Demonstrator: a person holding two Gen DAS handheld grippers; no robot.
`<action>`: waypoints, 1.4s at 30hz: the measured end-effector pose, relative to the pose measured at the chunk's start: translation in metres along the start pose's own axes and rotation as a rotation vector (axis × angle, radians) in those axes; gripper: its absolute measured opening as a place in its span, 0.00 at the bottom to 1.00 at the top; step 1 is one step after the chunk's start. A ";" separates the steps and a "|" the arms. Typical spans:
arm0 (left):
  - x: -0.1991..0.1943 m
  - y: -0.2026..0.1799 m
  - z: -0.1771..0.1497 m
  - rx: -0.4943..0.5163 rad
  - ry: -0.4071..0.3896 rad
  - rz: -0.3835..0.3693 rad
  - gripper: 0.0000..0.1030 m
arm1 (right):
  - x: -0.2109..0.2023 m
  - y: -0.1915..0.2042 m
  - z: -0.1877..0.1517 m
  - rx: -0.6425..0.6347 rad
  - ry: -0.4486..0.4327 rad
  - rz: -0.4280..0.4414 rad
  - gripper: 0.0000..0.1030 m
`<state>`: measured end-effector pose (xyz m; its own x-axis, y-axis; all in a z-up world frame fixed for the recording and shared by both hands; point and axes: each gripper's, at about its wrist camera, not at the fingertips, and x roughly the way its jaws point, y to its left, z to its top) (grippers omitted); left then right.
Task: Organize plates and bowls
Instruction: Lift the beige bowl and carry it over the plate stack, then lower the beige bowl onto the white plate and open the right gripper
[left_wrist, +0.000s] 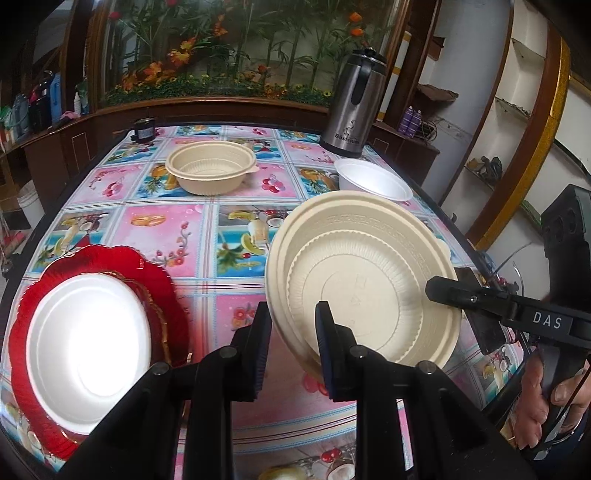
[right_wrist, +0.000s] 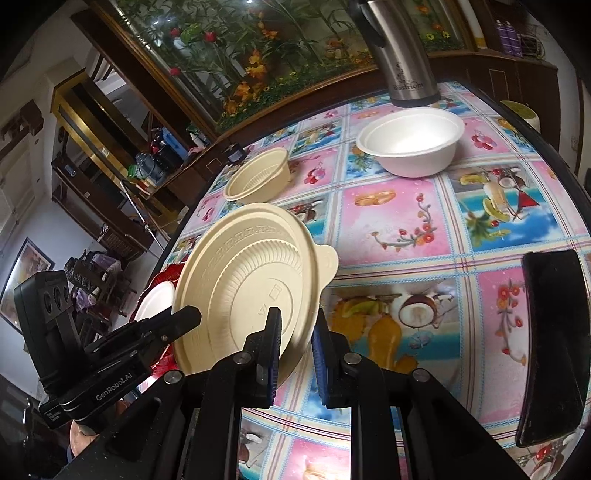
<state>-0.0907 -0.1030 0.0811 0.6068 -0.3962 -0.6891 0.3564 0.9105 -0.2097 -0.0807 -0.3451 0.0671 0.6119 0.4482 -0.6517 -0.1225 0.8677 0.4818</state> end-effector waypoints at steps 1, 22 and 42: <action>-0.002 0.002 -0.001 -0.004 -0.004 0.004 0.24 | 0.001 0.005 0.001 -0.010 0.002 0.006 0.18; -0.085 0.120 -0.018 -0.231 -0.141 0.174 0.30 | 0.086 0.126 0.004 -0.167 0.163 0.184 0.18; -0.088 0.172 -0.036 -0.329 -0.119 0.210 0.30 | 0.140 0.168 -0.003 -0.181 0.266 0.208 0.18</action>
<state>-0.1084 0.0929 0.0807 0.7272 -0.1909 -0.6594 -0.0186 0.9547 -0.2969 -0.0179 -0.1357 0.0555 0.3380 0.6380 -0.6919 -0.3731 0.7658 0.5238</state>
